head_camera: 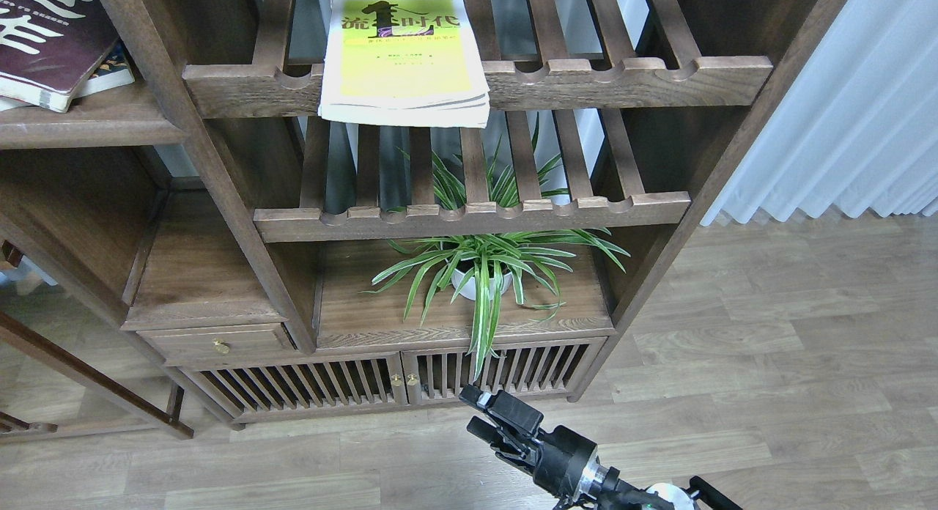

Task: Organize books on shelf
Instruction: 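Lay the maroon book on the side shelf and withdraw the left gripper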

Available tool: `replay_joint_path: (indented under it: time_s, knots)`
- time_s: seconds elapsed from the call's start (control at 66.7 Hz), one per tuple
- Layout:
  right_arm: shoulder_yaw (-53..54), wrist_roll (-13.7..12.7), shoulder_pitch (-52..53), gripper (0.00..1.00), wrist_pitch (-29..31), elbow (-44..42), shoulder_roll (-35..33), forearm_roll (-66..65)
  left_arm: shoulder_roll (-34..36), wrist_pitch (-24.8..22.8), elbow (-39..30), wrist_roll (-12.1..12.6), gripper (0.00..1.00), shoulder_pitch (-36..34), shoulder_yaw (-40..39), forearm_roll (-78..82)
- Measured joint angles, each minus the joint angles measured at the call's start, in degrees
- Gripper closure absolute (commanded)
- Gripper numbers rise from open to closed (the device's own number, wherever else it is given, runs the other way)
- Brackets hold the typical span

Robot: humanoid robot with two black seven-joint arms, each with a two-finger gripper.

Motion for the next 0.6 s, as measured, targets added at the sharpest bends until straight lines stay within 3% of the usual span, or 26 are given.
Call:
replay_joint_path:
  time_s: [0.24, 0.525, 0.6]
  knots:
    - [-0.08, 0.0, -0.61, 0.01, 0.0, 0.0, 0.0, 0.0, 7.86, 0.0, -10.29, 0.0, 0.01, 0.28, 8.79, 0.04]
    - [0.89, 0.01, -1.31, 0.01, 0.0, 1.0, 0.0, 0.36, 11.9, 0.0, -13.75, -0.04, 0.01, 1.56, 23.49, -0.38]
    - [0.96, 0.0, -1.29, 0.01, 0.0, 1.44, 0.0, 0.41, 11.97, 0.0, -13.75, -1.58, 0.01, 2.62, 27.93, -0.45]
